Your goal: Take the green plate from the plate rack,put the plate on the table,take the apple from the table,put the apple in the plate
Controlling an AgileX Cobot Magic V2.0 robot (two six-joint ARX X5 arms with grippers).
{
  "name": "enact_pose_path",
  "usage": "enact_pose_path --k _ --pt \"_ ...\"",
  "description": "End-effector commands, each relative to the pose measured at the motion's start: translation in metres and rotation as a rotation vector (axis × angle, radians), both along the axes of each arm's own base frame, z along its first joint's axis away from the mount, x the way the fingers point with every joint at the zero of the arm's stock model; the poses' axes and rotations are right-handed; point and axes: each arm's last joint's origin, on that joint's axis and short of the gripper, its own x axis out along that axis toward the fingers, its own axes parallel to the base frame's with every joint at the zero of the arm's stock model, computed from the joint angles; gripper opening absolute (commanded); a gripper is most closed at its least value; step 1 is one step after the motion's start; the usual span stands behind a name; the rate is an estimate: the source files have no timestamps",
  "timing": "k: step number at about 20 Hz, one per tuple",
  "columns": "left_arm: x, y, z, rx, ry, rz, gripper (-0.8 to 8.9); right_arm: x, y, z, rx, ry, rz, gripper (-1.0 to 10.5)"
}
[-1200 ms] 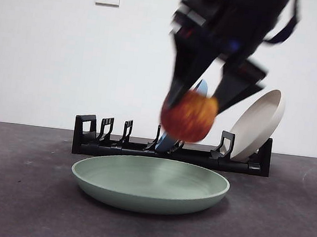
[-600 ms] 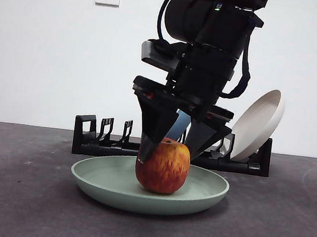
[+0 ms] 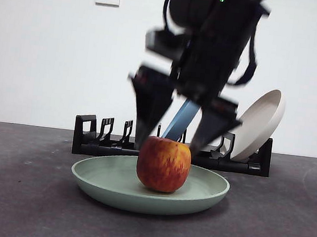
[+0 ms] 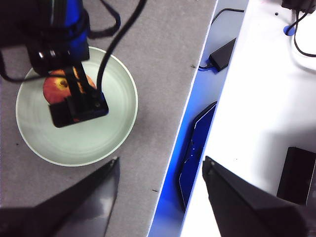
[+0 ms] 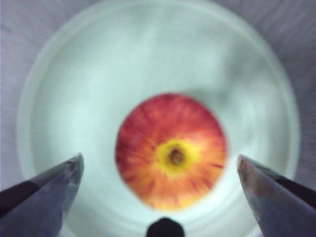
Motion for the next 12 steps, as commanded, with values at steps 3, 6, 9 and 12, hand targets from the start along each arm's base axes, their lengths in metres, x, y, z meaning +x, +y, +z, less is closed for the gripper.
enact_pose_path --k 3,6,9,12 --pt "0.001 0.0 -0.001 0.002 0.003 0.01 2.83 -0.029 -0.023 0.053 0.039 -0.049 0.003 5.4" --pt "0.001 0.0 -0.001 0.002 0.003 0.01 2.83 -0.061 -0.05 0.089 0.043 -0.046 0.006 5.4" --pt "0.001 0.0 -0.001 0.002 0.003 0.01 2.83 -0.095 -0.08 0.118 0.05 -0.053 0.006 5.3" --pt "0.001 0.0 -0.001 0.001 0.004 0.01 2.83 -0.125 -0.106 0.136 0.059 -0.06 0.003 5.3"
